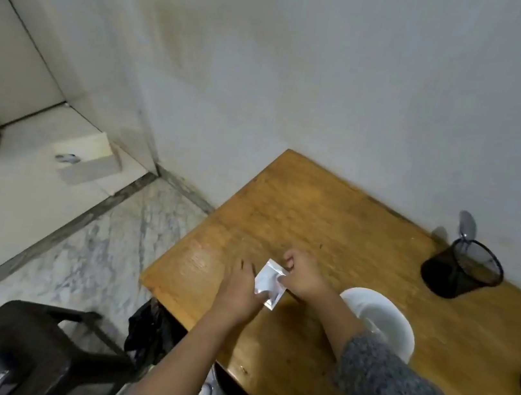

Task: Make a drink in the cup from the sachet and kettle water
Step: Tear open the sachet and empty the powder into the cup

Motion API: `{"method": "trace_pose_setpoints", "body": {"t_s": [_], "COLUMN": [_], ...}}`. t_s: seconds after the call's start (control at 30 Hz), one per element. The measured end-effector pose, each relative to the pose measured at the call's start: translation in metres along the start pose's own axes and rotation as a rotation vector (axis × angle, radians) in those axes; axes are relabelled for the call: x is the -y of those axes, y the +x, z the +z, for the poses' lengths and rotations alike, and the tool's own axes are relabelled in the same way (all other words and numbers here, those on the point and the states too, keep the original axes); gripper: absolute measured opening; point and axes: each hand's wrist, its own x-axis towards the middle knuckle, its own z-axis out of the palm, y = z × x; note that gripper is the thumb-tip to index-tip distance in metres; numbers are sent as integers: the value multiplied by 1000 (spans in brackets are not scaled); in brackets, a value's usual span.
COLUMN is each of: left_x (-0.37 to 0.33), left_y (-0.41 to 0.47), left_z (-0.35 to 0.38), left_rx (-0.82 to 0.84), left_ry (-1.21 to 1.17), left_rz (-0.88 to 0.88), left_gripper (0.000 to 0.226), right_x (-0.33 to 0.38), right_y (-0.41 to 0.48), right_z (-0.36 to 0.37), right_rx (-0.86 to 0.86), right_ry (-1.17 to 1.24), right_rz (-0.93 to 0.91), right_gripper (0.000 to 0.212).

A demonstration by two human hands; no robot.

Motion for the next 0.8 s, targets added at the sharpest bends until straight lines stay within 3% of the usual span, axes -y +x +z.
{"method": "trace_pose_setpoints", "body": {"t_s": [0.13, 0.23, 0.4, 0.5, 0.63, 0.8], "left_x": [-2, -2, 5, 3, -10, -49], "left_y": [5, 11, 8, 1, -1, 2], "left_z": [1, 3, 2, -10, -42, -87], "left_rx": [26, 80, 101, 66, 87, 183], "left_ry": [8, 34, -1, -171, -491, -562], "left_rz": [-39, -34, -16, 34, 137, 325], "left_gripper": [54, 42, 37, 14, 11, 13], "right_x": [8, 10, 14, 24, 48, 79], "right_y": [4, 2, -2, -14, -36, -63], "right_z": [4, 4, 0, -24, -71, -129], "right_rx": [43, 98, 102, 125, 136, -9], "right_ry": [-43, -76, -97, -55, -68, -118], "right_rz": [63, 101, 42, -31, -87, -191], "right_gripper": [36, 28, 14, 16, 25, 25]}}
